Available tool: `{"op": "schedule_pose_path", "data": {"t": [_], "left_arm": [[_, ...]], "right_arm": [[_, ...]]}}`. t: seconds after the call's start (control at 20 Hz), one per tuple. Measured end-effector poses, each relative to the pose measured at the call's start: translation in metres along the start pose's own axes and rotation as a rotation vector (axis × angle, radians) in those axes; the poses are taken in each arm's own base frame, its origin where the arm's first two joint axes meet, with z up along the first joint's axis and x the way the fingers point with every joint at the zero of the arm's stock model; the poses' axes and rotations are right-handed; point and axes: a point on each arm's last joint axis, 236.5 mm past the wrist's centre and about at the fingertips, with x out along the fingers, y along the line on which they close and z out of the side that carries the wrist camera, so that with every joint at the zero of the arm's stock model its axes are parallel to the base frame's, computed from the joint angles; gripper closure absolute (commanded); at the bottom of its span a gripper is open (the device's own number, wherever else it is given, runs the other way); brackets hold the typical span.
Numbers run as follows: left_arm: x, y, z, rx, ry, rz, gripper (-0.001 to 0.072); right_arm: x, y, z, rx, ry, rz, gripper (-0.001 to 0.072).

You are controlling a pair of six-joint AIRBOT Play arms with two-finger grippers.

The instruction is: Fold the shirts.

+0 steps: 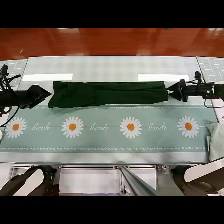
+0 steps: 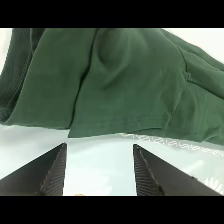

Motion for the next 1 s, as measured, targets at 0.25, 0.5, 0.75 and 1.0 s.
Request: {"op": "schedule_pose_path", "data": {"t": [0.25, 0.5, 0.75, 1.0], "left_arm": [[0.000, 0.000, -0.001, 0.000, 0.002, 0.000, 0.0204], [0.000, 0.000, -0.001, 0.000, 0.002, 0.000, 0.0204], [0.001, 0.000, -0.001, 0.000, 0.002, -0.001, 0.0225], [0.005, -0.018, -0.009, 0.055, 0.026, -0.046, 0.0691]], "right_arm": [[0.030, 0.021, -0.006, -0.030, 0.059, 0.003, 0.0293], [0.051, 0.033, -0.018, -0.066, 0.104, -0.008, 0.0535], [0.052, 0.041, -0.028, -0.104, 0.136, -0.004, 0.0688], [0.016, 0.063, -0.026, -0.189, 0.095, -0.016, 0.0688]]}}
